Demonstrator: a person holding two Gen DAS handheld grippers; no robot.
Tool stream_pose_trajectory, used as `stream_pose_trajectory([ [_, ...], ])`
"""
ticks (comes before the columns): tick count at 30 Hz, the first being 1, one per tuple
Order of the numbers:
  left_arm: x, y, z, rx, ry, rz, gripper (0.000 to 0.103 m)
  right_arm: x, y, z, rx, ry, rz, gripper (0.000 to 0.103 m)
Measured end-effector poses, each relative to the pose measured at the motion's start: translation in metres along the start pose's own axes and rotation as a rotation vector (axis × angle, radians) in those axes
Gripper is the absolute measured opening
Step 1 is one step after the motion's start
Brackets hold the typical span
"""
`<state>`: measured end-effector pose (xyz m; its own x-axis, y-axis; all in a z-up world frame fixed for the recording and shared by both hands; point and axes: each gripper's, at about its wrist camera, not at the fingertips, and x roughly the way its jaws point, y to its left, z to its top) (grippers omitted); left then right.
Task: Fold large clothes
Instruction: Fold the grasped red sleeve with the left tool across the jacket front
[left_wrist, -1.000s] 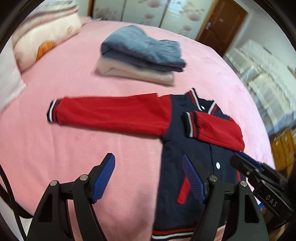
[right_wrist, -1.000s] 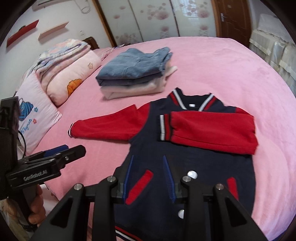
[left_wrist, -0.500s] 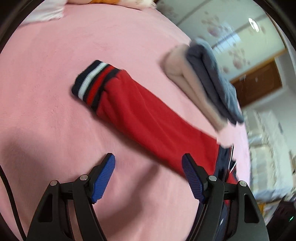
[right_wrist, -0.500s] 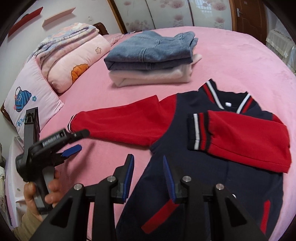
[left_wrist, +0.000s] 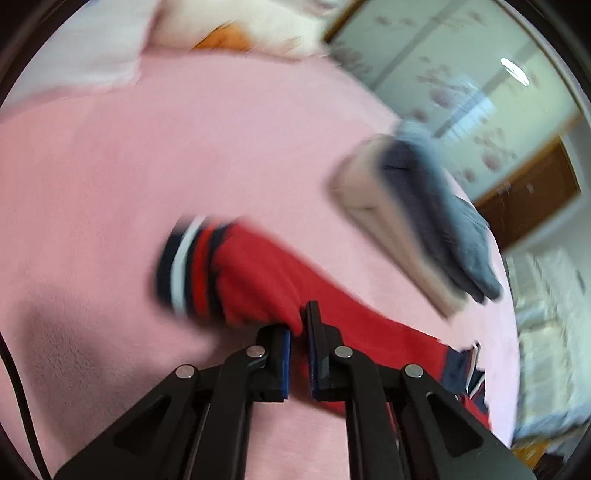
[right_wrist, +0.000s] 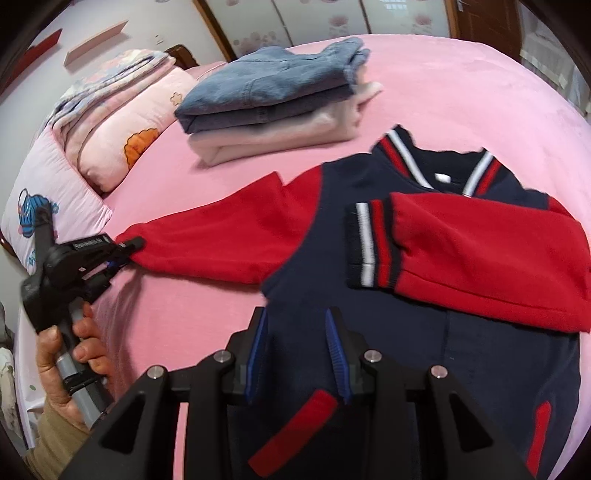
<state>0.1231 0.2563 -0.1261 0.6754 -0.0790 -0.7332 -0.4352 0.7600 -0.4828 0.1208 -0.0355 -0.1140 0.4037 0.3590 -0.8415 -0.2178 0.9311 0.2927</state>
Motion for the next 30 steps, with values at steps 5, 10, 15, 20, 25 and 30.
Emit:
stream_pose_trajectory([
  [5,-0.018,-0.101,-0.016,0.248,-0.003,-0.11,0.005,-0.018,-0.03,-0.005,0.056,-0.031,-0.015,0.033],
  [10,-0.017,-0.186,-0.062,0.439,0.058,-0.235,0.005,-0.047,-0.075,-0.012,0.138,-0.089,-0.056,0.033],
  [15,0.023,-0.244,-0.13,0.593,0.291,-0.269,0.047,-0.069,-0.122,-0.024,0.224,-0.115,-0.109,0.033],
  [20,0.042,-0.244,-0.167,0.61,0.427,-0.243,0.059,-0.08,-0.154,-0.037,0.299,-0.123,-0.127,0.033],
  [25,0.028,-0.225,-0.164,0.536,0.492,-0.301,0.079,-0.083,-0.162,-0.042,0.314,-0.133,-0.117,0.033],
  [30,0.012,-0.2,-0.172,0.485,0.562,-0.315,0.079,-0.084,-0.153,-0.037,0.294,-0.15,-0.09,0.033],
])
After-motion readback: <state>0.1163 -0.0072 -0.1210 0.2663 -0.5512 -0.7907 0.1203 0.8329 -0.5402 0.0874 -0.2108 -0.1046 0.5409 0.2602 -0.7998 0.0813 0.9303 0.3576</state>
